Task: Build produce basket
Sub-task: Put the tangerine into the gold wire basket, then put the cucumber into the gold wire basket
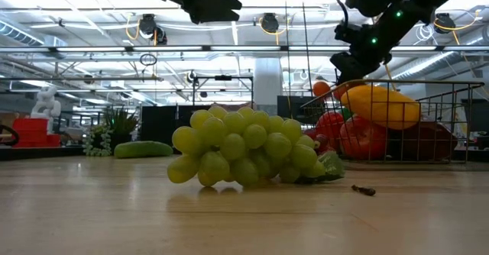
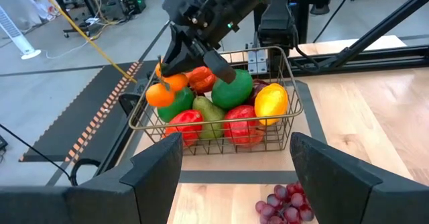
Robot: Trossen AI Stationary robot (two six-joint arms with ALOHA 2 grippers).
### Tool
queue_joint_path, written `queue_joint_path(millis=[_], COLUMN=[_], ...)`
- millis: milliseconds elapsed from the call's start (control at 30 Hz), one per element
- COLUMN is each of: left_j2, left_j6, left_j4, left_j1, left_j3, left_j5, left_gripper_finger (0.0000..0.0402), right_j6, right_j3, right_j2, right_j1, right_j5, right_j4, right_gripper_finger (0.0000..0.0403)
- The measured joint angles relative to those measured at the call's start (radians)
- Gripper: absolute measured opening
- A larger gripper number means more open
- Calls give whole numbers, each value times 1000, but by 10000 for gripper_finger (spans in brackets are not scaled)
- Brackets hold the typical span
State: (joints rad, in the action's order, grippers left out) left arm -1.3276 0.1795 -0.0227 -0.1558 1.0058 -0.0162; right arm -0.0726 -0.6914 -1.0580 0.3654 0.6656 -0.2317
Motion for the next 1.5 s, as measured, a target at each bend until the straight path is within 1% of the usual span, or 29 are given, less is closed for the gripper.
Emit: queue_joint_path(millis=[167,300,400,533,700,767,867,933,1067,1133,1367,1500], left_j2=[0,0,0,0,0,0,0,-4,-19,-38,-115,-159], left_j6=[0,0,0,4,22,38,75,92,107,118,161,166], left_j4=[0,0,0,1,6,14,45,61,97,94,190,217], left_j1=[0,0,0,0,0,-1,-5,-12,-38,-50,-97,-129], left_j3=[0,0,0,0,0,0,0,-1,-2,0,-1,-1], left_j5=[0,0,0,0,0,4,69,118,131,131,133,171], left_gripper_finger=[273,273,273,273,273,273,273,273,273,273,273,273], right_j6=[-20,-20,-13,15,67,79,94,113,166,204,308,354], right_j3=[2,2,2,2,1,-5,-21,-22,-22,-22,-22,-13], right_j2=[0,4,5,5,24,48,100,140,202,220,240,240], right_j1=[9,8,3,-7,-24,-40,-79,-105,-151,-166,-178,-178], right_j5=[-14,-12,-12,-10,-4,15,43,42,41,41,41,41], right_j4=[9,53,90,104,101,101,105,118,151,154,144,145], right_gripper_finger=[104,153,179,199,207,208,208,208,208,208,208,208])
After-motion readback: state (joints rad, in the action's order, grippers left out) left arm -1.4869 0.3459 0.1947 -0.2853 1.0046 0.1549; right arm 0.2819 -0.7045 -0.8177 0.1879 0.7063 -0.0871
